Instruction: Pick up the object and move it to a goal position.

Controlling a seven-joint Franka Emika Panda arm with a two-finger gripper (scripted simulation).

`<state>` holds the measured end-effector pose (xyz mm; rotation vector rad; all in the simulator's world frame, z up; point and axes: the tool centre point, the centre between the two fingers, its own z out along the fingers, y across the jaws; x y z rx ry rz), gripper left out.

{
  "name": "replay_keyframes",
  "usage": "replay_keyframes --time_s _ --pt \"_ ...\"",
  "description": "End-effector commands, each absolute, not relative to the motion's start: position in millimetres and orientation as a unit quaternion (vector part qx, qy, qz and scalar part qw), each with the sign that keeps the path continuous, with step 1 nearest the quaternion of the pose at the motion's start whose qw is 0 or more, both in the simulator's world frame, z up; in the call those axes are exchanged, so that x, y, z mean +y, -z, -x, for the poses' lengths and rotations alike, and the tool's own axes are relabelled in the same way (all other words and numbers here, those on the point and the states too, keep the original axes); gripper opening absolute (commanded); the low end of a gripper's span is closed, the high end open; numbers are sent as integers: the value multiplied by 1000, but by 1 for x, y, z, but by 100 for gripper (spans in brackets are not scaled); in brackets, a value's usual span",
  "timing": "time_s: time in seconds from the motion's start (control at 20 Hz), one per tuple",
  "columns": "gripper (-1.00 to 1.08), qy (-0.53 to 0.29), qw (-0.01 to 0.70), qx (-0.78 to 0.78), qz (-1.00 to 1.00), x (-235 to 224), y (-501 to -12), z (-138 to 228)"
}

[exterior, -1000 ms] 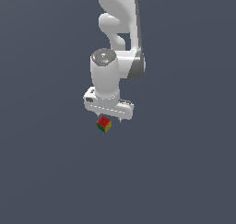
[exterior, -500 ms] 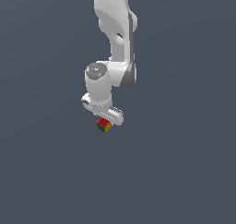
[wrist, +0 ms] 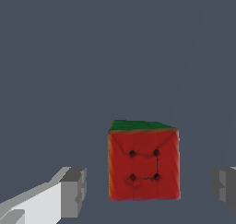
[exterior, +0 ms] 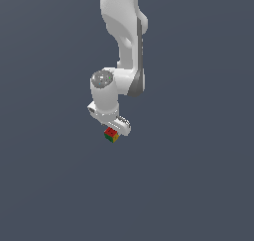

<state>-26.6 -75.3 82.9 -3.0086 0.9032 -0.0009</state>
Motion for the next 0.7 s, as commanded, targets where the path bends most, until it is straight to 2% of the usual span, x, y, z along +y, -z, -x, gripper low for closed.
replay_keyframes --time_s 0.0,0.65 --pt "100 0 0 288 958 -75 -79 27" --pt "100 0 0 290 957 -76 -33 27"
